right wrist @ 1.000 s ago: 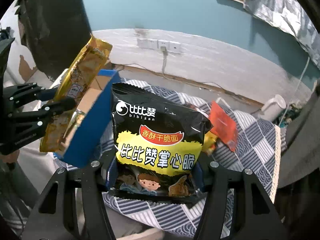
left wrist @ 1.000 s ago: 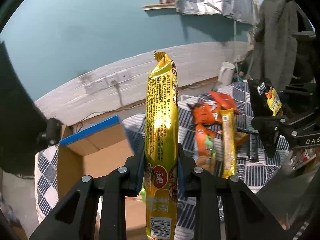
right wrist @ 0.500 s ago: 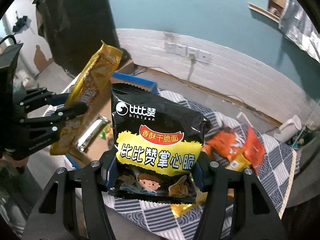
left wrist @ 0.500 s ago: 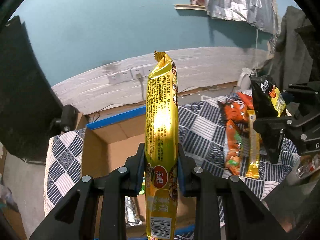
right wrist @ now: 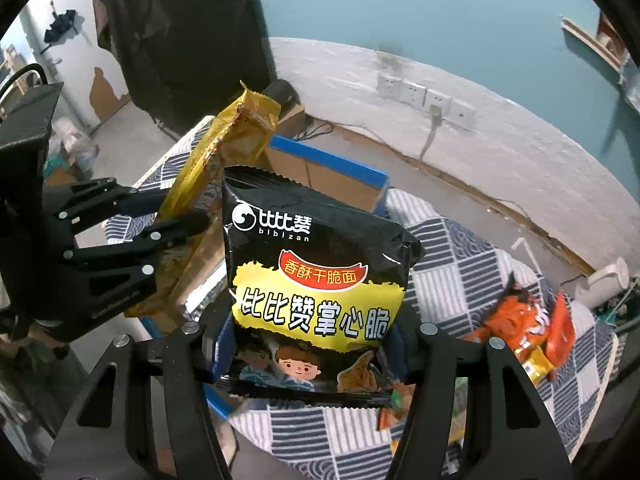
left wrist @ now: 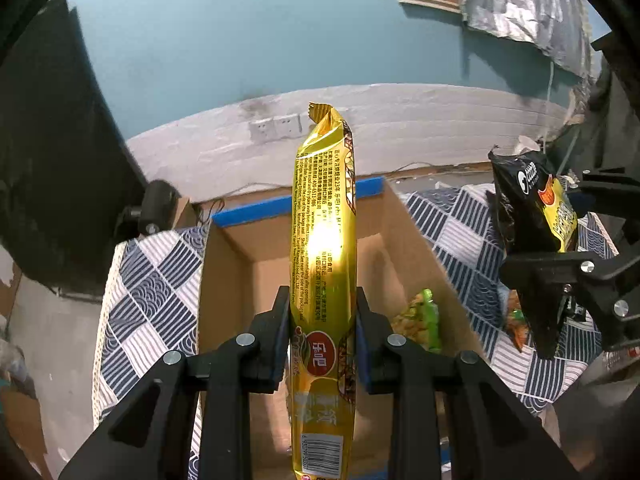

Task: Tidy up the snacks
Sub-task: 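Carry both snacks over the box and open both tools to drop them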

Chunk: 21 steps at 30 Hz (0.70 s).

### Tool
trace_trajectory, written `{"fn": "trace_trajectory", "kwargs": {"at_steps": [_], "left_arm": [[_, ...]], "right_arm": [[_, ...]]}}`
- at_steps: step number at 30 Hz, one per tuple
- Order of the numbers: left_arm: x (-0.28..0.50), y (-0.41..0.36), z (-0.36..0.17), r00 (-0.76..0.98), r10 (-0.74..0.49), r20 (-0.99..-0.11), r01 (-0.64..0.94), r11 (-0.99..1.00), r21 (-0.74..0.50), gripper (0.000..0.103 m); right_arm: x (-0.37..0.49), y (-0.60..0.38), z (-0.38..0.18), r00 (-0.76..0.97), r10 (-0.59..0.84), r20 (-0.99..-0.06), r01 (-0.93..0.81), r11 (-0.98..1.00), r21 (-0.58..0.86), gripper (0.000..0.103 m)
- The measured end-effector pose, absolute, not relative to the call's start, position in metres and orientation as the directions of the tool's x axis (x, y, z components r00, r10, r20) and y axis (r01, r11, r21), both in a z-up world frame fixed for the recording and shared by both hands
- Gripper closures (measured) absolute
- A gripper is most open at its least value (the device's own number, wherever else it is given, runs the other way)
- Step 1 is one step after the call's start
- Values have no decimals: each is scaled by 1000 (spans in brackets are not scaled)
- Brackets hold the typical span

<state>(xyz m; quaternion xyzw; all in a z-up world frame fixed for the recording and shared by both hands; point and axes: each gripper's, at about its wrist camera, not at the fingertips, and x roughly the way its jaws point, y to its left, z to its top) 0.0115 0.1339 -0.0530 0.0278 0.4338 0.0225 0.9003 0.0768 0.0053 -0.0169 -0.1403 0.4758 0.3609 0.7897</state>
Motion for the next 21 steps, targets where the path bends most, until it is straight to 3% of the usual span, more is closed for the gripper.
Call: {"fn": "trace_trajectory", "kwargs": {"at_steps": [13, 17, 19, 21], "left_arm": [[28, 165, -82, 555, 42, -831, -90, 996, -9, 75], [27, 165, -90, 538, 71, -840, -95, 995, 23, 74], [25, 168, -91, 535, 83, -841, -96, 995, 38, 70], [25, 171, -92, 527, 96, -844, -108, 993, 45, 60]], "right_arm": [[94, 51, -48, 191, 439, -878, -716, 674, 181, 43], [95, 58, -53, 175, 432, -885, -727, 663, 179, 42], [97, 58, -55, 167, 432, -886, -723, 665, 188, 41], [99, 57, -57, 167, 426, -889, -714, 674, 188, 37]]}}
